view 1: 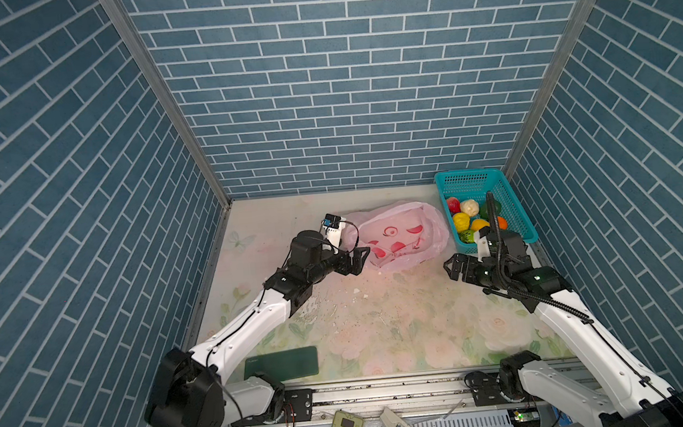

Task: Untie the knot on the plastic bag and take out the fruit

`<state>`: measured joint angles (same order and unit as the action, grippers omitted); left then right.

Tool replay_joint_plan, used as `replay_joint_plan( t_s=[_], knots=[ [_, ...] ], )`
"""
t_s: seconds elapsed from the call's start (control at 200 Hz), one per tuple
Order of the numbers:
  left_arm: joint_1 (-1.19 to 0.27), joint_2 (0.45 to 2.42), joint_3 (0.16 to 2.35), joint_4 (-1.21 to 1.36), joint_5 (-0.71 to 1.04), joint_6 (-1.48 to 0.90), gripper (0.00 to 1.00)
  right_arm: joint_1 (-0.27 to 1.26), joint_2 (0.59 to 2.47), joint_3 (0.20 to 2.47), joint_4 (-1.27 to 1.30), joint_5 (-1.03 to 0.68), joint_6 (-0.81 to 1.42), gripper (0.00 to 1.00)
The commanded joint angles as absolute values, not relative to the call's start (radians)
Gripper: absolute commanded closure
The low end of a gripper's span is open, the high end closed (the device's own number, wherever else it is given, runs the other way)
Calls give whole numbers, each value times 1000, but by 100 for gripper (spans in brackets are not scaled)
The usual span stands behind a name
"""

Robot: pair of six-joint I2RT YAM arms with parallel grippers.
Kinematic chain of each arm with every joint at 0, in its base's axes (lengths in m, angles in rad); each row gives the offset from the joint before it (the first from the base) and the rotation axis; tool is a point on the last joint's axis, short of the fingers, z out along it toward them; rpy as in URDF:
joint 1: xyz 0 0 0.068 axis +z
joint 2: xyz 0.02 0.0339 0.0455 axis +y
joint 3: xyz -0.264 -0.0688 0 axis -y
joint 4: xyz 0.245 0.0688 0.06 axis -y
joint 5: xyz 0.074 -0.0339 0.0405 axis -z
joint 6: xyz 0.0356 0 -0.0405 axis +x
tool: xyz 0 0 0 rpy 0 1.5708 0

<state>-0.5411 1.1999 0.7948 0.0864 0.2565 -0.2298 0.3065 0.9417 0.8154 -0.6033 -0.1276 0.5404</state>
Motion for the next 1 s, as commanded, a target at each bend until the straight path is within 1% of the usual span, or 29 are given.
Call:
replay_joint_plan(
  t_s=[0.0,0.14,0.265,0.37,0.585,0.695,0.835,0.995],
  knots=[
    [-543,1093,717,9,131,-207,0,270,968,814,-506,-104,433,1],
    [-524,978,632,-37,-13,-207,0,171,985,750,-384,-140,358,1],
    [-466,918,580,-40,-117,-186,0,60,995,684,-275,-147,297,1],
    [-375,903,524,40,-120,-155,0,-19,1027,640,-178,-149,259,1],
    [-246,979,470,170,-122,-77,0,-146,1152,597,20,-169,225,1],
    [-199,1024,410,343,-134,-59,0,-162,1211,540,198,-143,211,1],
    [-147,1100,450,350,-141,-17,0,-164,1290,490,400,-118,181,1],
    [-96,1161,362,541,-168,19,0,-164,1364,439,591,-94,150,1]
  ],
)
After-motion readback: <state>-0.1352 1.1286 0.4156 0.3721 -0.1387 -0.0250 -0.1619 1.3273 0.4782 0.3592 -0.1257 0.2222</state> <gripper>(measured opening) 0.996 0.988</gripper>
